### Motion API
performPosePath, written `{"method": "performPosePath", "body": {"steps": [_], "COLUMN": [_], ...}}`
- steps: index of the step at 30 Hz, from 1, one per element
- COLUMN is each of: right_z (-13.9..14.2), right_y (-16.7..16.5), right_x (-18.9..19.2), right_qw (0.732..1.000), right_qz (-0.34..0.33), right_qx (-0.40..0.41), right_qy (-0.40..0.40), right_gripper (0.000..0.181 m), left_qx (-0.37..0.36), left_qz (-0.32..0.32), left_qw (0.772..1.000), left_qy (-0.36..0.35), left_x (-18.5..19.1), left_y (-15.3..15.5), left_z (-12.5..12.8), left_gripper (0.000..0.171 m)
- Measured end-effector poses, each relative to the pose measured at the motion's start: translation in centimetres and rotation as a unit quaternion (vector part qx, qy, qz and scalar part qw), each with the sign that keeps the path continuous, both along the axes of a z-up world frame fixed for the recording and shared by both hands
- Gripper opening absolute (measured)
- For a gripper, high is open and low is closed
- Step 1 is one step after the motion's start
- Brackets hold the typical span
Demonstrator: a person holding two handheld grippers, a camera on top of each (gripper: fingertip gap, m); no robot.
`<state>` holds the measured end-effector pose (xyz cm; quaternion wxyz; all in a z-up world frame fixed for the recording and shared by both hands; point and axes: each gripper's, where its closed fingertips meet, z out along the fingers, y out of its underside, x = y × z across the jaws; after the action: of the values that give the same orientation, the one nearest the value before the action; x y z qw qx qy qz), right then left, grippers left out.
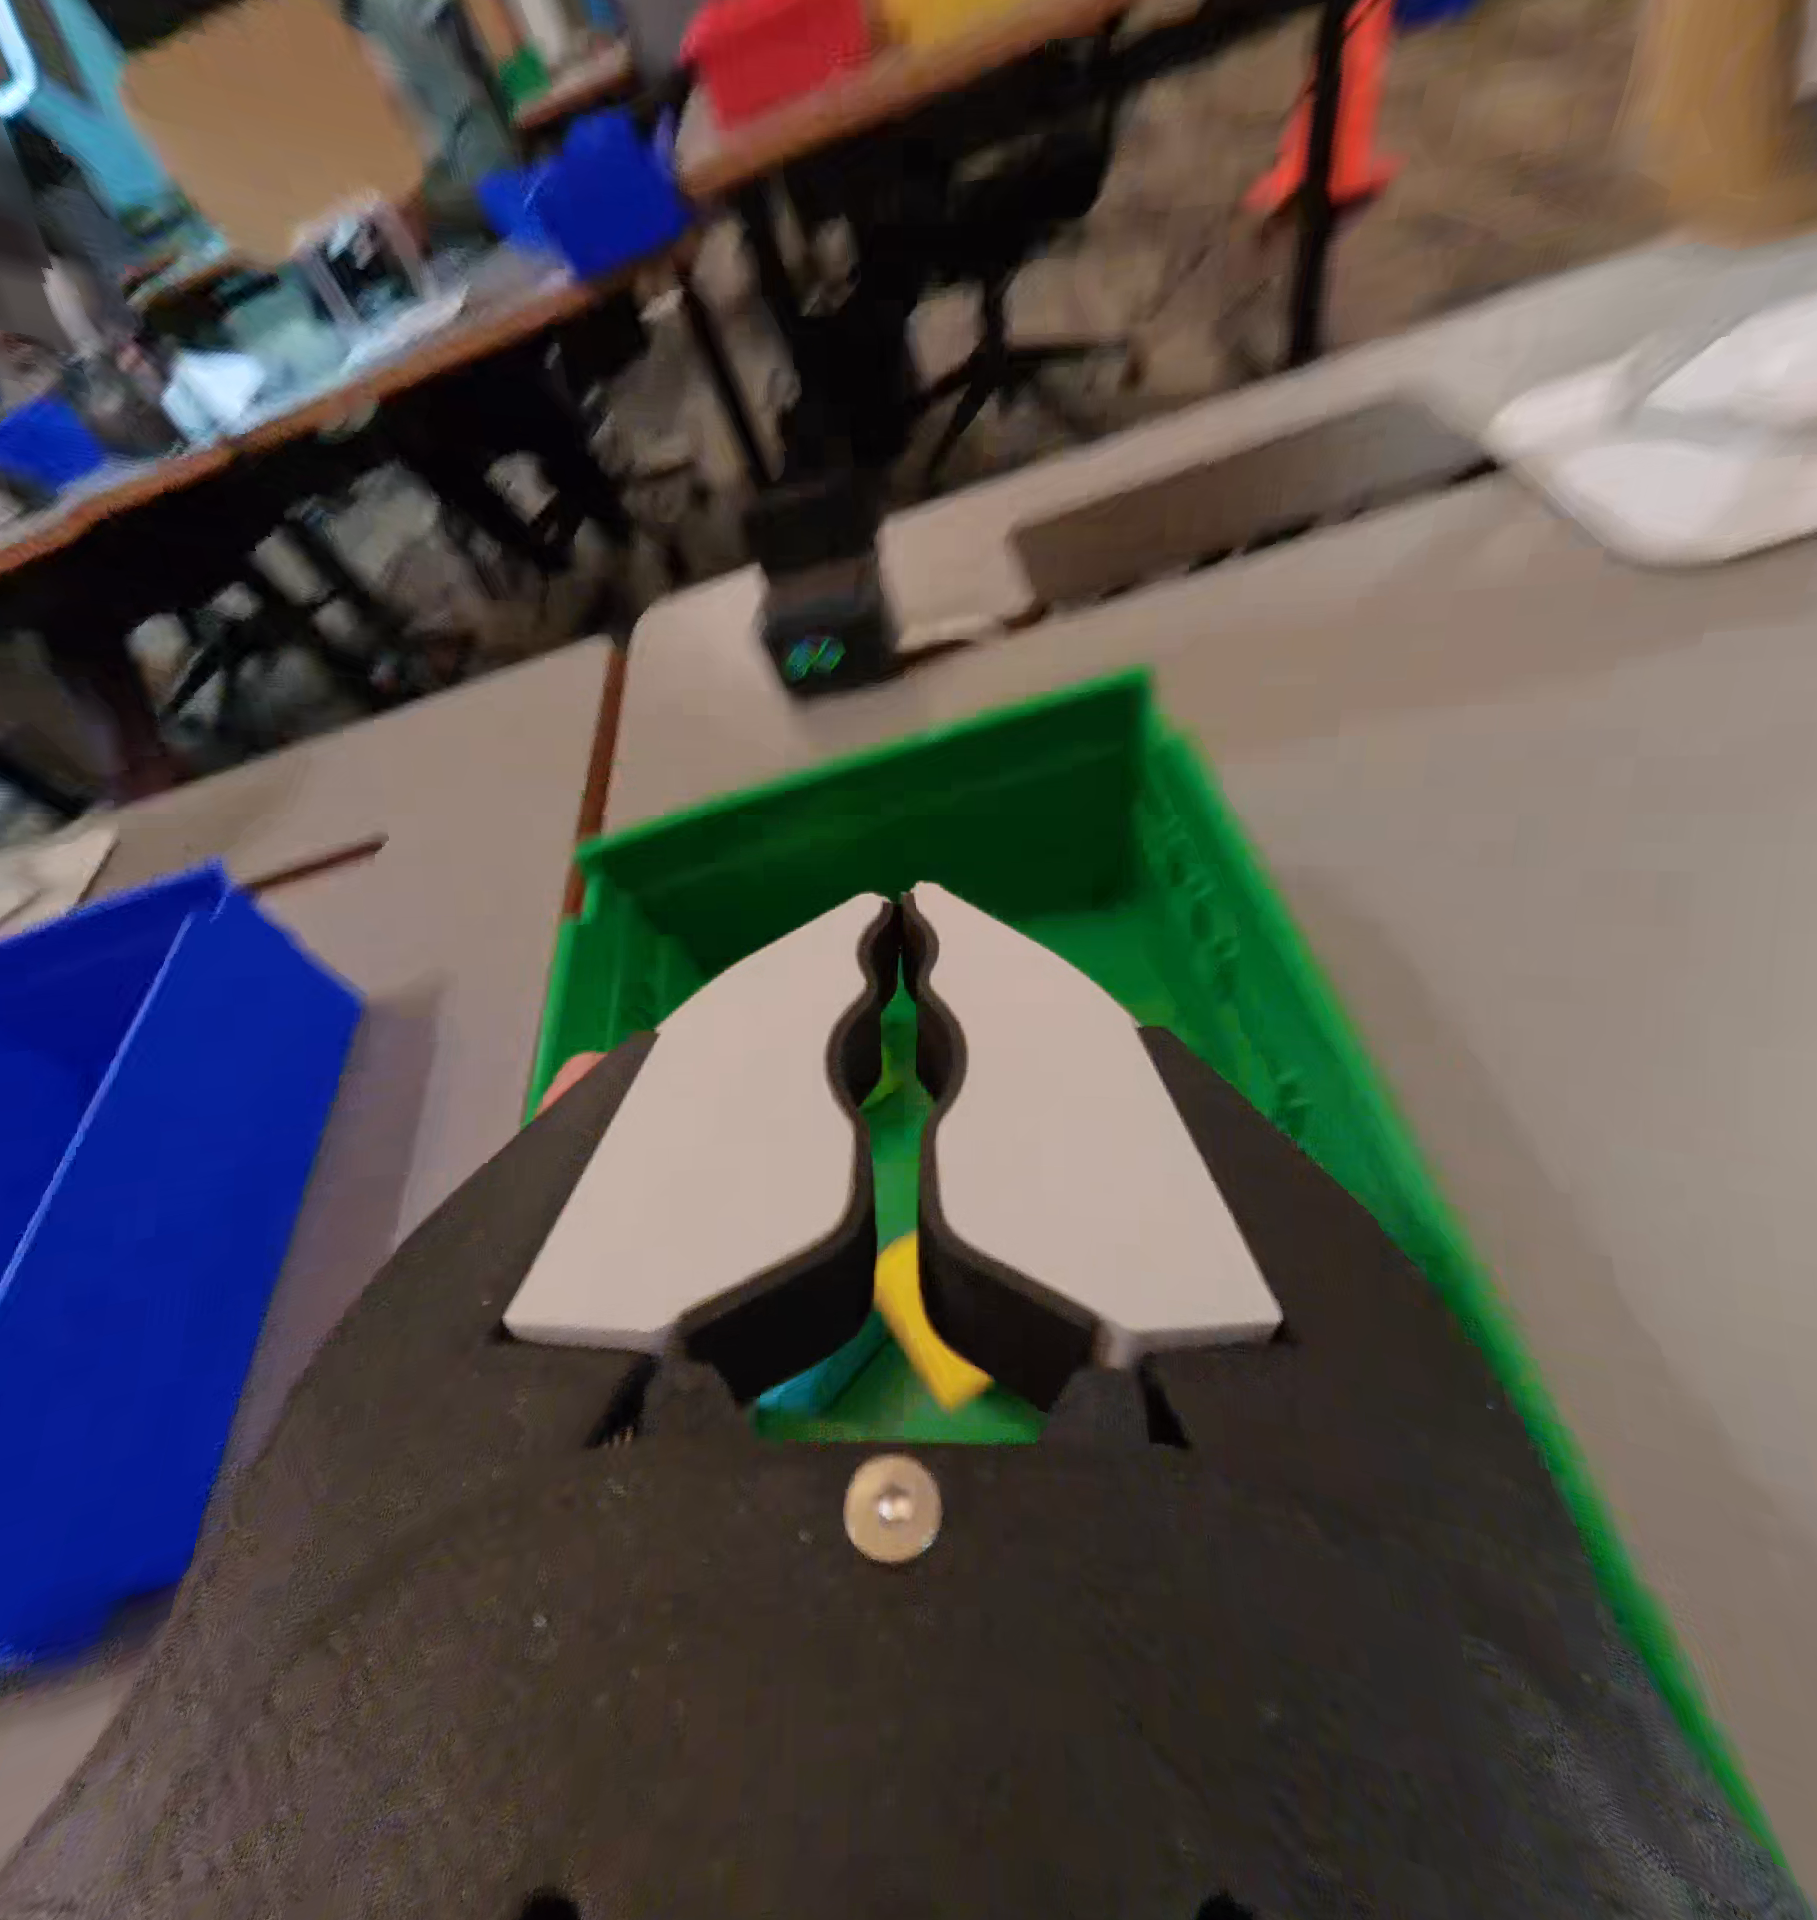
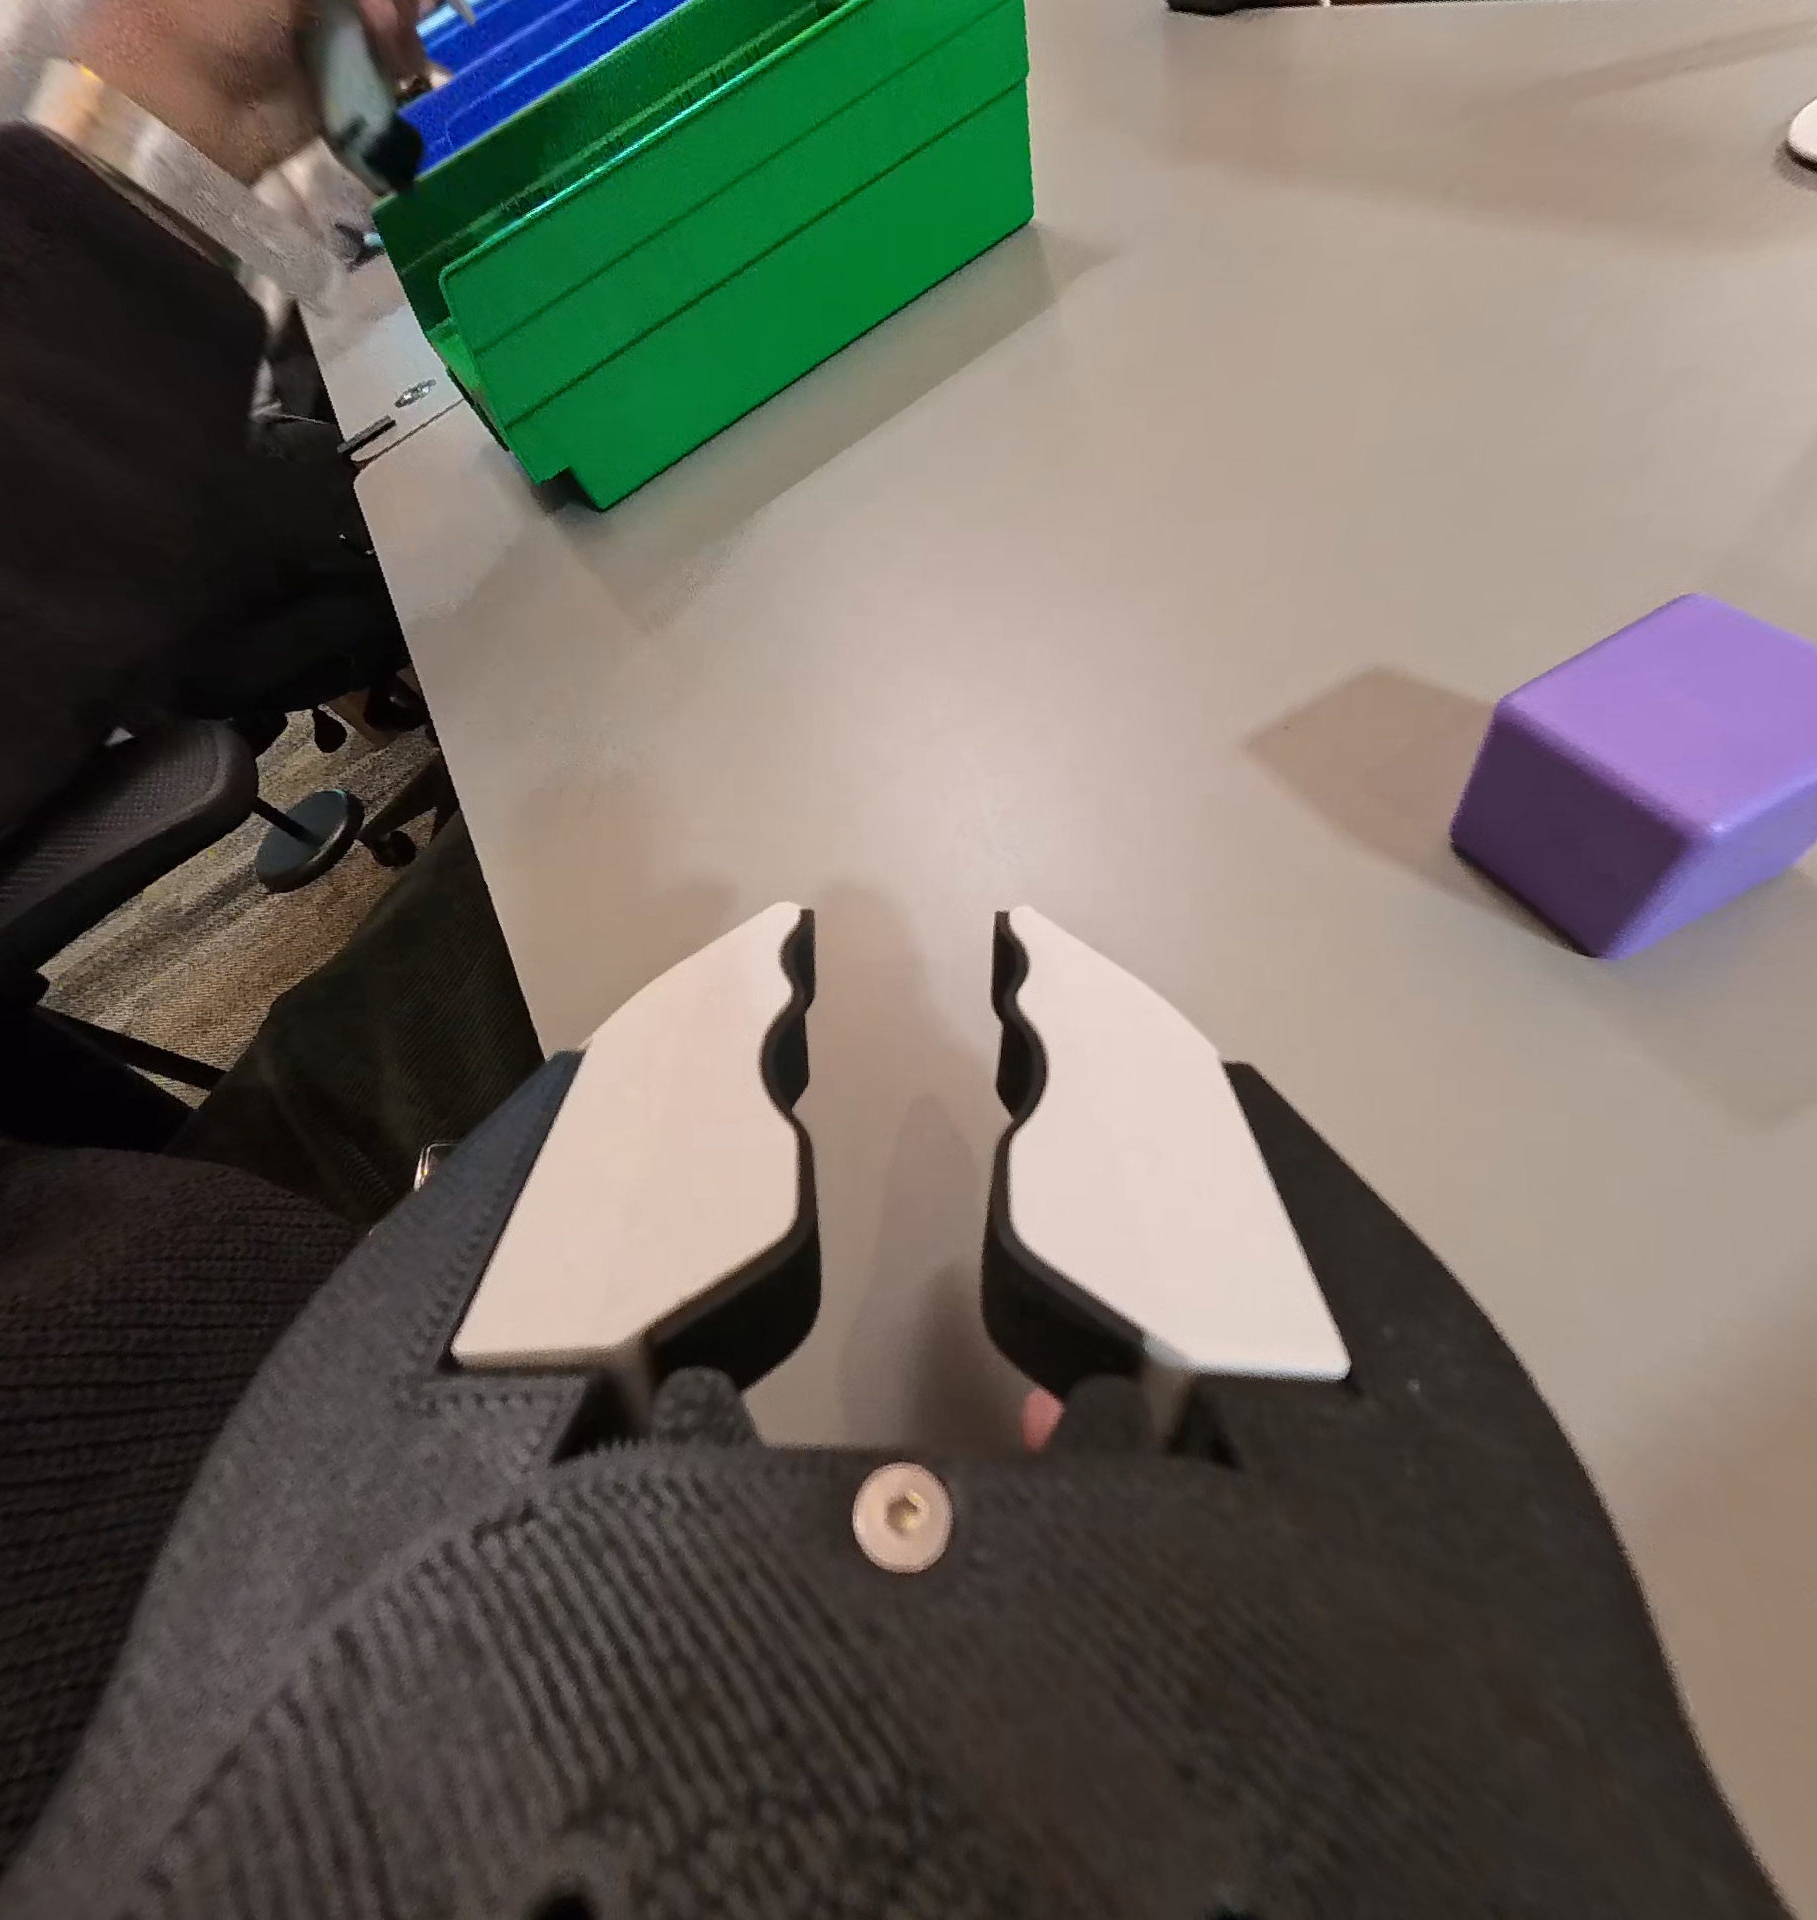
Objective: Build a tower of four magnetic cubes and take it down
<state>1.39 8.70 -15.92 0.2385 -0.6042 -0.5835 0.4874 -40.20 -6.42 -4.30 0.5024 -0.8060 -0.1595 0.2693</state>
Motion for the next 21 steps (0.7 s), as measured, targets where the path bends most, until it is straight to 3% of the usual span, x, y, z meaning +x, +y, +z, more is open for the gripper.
{"method": "performPosePath", "body": {"steps": [2, 5, 7, 10, 12, 14, 17, 19, 21], "right_z": [0.0, 0.2, 0.3, 0.5, 0.5, 0.4, 0.2, 0.2, 0.1], "right_y": [0.0, -0.1, -0.2, -0.2, -0.2, -0.2, -0.3, -0.2, -0.2], "right_x": [0.0, 0.1, 0.2, 0.3, 0.3, 0.2, 0.2, 0.1, 0.1], "right_qw": [1.0, 1.0, 1.0, 1.0, 1.0, 1.0, 1.0, 1.0, 1.0], "right_qz": [0.0, 0.002, 0.003, 0.004, 0.004, 0.004, 0.004, 0.004, 0.003], "right_qx": [0.002, 0.001, 0.001, 0.005, 0.005, 0.002, -0.001, 0.001, 0.002], "right_qy": [0.001, 0.003, 0.005, 0.008, 0.008, 0.006, 0.003, 0.002, 0.001], "right_gripper": [0.033, 0.033, 0.033, 0.033, 0.033, 0.033, 0.033, 0.033, 0.033], "left_qx": [0.026, -0.009, -0.021, -0.091, -0.144, -0.168, -0.225, -0.252, -0.258], "left_qz": [-0.037, -0.028, -0.03, 0.0, 0.005, 0.006, 0.07, 0.11, 0.101], "left_qw": [0.999, 0.999, 0.999, 0.996, 0.986, 0.975, 0.943, 0.924, 0.919], "left_qy": [-0.002, 0.025, 0.032, -0.016, -0.08, -0.143, -0.233, -0.265, -0.281], "left_x": [2.2, 3.0, 3.1, 1.8, 1.6, 1.5, 0.7, 0.6, 1.3], "left_y": [0.7, 0.3, 0.1, -1.3, -2.3, -2.7, -4.6, -5.7, -5.4], "left_z": [3.0, 4.3, 3.7, 0.1, -3.5, -6.8, -11.6, -13.3, -13.6], "left_gripper": [0.001, 0.003, 0.029, 0.071, 0.082, 0.082, 0.077, 0.07, 0.069]}}
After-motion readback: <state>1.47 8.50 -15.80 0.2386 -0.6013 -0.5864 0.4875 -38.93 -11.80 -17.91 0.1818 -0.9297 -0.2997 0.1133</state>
